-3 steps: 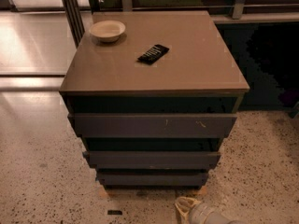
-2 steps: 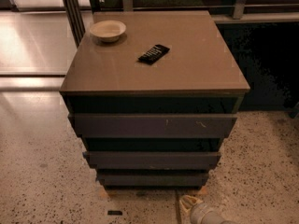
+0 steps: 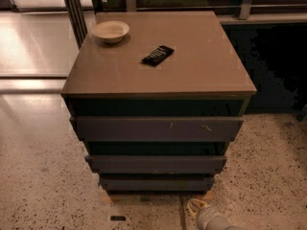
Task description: Open bottom drawer
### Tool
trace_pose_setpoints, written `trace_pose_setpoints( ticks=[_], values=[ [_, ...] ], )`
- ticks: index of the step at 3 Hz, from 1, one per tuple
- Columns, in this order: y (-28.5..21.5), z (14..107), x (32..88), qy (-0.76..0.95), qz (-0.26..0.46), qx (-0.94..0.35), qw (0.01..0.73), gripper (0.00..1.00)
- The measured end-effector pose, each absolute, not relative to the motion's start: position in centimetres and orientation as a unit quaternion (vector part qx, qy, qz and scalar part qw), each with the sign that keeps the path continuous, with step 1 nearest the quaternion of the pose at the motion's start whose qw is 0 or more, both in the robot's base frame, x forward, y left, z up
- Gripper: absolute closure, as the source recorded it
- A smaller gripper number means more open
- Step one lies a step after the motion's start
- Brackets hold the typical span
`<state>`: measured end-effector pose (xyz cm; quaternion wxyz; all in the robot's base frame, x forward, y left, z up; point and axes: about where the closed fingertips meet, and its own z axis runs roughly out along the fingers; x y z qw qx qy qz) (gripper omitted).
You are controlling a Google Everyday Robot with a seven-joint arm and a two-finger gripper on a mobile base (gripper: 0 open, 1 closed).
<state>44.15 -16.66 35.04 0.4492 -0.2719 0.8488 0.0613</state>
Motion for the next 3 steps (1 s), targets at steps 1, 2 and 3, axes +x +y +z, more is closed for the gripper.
trace_pose_setpoints(
  ticks=[1, 2, 3],
  values=[
    [-18.6, 31.3, 43.9, 0.853, 0.087, -0.262, 0.442, 1.0],
    [-20.3, 27.5, 45.6, 0.853, 0.129, -0.248, 0.44, 1.0],
    [-21.4, 25.1, 48.2, 0.848, 0.172, -0.244, 0.438, 1.0]
  ],
)
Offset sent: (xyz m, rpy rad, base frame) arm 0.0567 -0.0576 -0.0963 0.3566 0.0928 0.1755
